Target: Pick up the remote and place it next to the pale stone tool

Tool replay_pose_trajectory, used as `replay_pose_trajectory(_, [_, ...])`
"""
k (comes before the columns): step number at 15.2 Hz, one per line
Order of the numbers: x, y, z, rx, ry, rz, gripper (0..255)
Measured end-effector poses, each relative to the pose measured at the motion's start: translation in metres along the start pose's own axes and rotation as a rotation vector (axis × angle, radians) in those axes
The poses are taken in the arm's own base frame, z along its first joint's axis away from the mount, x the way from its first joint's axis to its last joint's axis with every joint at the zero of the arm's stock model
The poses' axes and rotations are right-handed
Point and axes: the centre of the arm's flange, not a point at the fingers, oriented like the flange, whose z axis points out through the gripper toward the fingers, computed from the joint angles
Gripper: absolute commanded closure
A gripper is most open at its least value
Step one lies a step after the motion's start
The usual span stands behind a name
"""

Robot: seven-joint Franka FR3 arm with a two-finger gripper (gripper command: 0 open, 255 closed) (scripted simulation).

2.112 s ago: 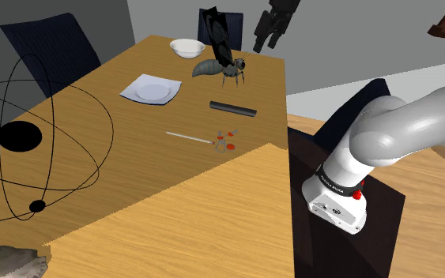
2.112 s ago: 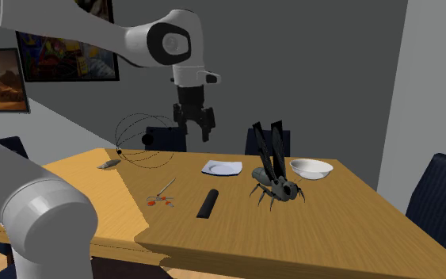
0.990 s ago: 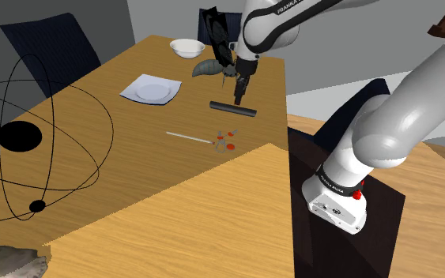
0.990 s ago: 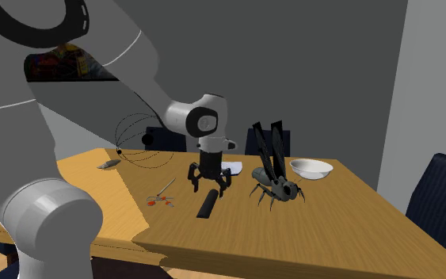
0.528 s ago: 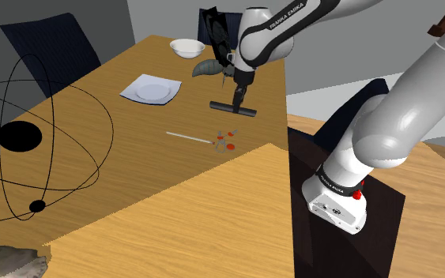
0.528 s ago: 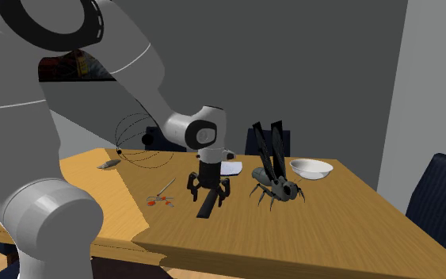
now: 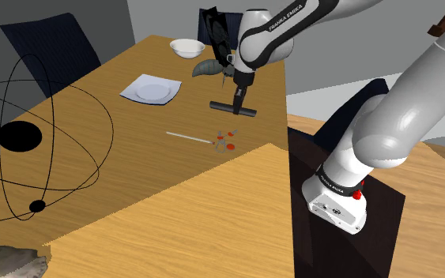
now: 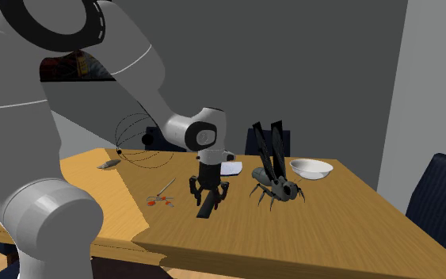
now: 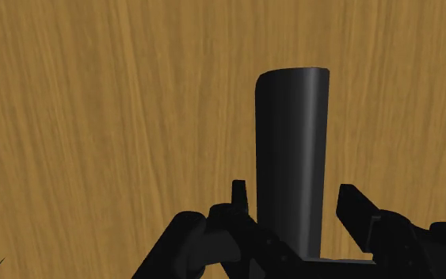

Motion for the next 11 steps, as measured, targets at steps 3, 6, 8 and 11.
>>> replay_pose_trajectory(3, [0.0003,0.0011,-0.0017,-0.002,0.005,0.001,255])
replay_pose_trajectory(6, [0.0001,0.0011,-0.0016,-0.002,0.006,0.002,255])
replay_pose_trajectory(8, [0.0001,0.0011,-0.0016,-0.002,0.006,0.002,255])
replay_pose_trajectory(11, [-0.0006,-0.0001,-0.0066,-0.001,0.002,0.0,255])
